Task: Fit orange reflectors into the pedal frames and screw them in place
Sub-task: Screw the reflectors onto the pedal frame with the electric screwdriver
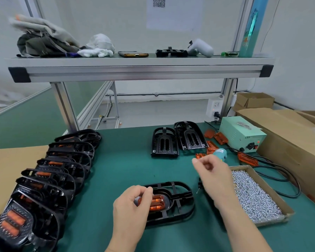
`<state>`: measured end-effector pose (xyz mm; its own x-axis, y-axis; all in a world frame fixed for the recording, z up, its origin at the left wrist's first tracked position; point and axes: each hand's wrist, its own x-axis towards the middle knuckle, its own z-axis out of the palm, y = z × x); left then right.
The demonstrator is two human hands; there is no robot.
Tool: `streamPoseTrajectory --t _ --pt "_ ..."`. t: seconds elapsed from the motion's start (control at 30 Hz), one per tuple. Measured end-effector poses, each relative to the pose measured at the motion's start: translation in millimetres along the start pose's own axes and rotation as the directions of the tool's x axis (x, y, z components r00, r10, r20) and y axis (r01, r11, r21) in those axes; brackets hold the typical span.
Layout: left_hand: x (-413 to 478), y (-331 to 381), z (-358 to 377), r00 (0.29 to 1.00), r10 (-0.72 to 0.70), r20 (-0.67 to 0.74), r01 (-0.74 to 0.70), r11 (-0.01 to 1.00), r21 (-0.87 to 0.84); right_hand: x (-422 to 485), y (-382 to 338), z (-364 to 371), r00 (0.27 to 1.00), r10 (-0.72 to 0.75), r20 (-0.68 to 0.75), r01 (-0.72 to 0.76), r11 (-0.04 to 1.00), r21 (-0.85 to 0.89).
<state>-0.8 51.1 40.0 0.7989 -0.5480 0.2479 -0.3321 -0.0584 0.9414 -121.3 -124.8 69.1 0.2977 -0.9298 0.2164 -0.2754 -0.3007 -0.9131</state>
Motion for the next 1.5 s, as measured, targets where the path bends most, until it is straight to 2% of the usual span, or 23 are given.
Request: streamPoseTrajectory --t 0.17,0.3,0.43,0.63,0.8,0.97,1.07,1.3,1.37,1.5 --pt "2.3 -9.2 -0.6 0.999 -0.03 -0.01 0.03 0.999 0.032 23.0 18.3 -23.3 0.988 0.108 -0.11 -0.086 0.979 0.186" --pt "1.7 -14.2 -1.3 1.0 -0.003 -0.024 0.005 0.997 0.072 29.4 39.0 -34.7 0.974 0.176 -0.145 -0.168 0.984 0.062" --pt "2.3 -19.8 0.1 0.999 -0.023 -0.047 0.027 0.997 0.074 35.4 51.8 -33.8 0.957 0.28 -0.07 -0.285 0.956 -0.068" --pt "1.9 -21.5 -0.8 0.998 -0.062 -0.032 0.065 0.995 0.079 54.5 45.2 -17.0 0.903 0.429 0.007 -0.422 0.886 0.191" --pt "2.0 -21.1 -2.5 0.997 -0.073 -0.029 0.075 0.994 0.074 63.4 46.2 -17.4 0.843 0.536 0.042 -0.518 0.79 0.327" --pt "3.7 -22.7 -3.0 0.995 -0.095 -0.027 0.096 0.995 0.036 58.4 45.3 -18.6 0.845 0.523 0.109 -0.514 0.741 0.432" --pt "5.5 -25.2 -4.1 0.993 -0.115 -0.037 0.115 0.993 0.013 55.5 35.2 -20.3 0.867 0.482 0.128 -0.466 0.692 0.551" --pt "4.0 -25.4 -0.9 0.992 -0.127 -0.016 0.127 0.992 0.003 38.6 -7.7 -13.2 0.907 0.398 0.138 -0.328 0.462 0.824" --pt "3.0 -26.2 -1.1 0.993 -0.12 -0.01 0.12 0.993 0.014 32.4 -17.7 -7.5 0.919 0.363 0.154 -0.304 0.403 0.863" --pt "0.6 -27.2 -2.4 0.992 -0.129 -0.016 0.128 0.992 -0.019 19.9 -32.4 8.2 0.916 0.339 0.214 -0.34 0.374 0.863"
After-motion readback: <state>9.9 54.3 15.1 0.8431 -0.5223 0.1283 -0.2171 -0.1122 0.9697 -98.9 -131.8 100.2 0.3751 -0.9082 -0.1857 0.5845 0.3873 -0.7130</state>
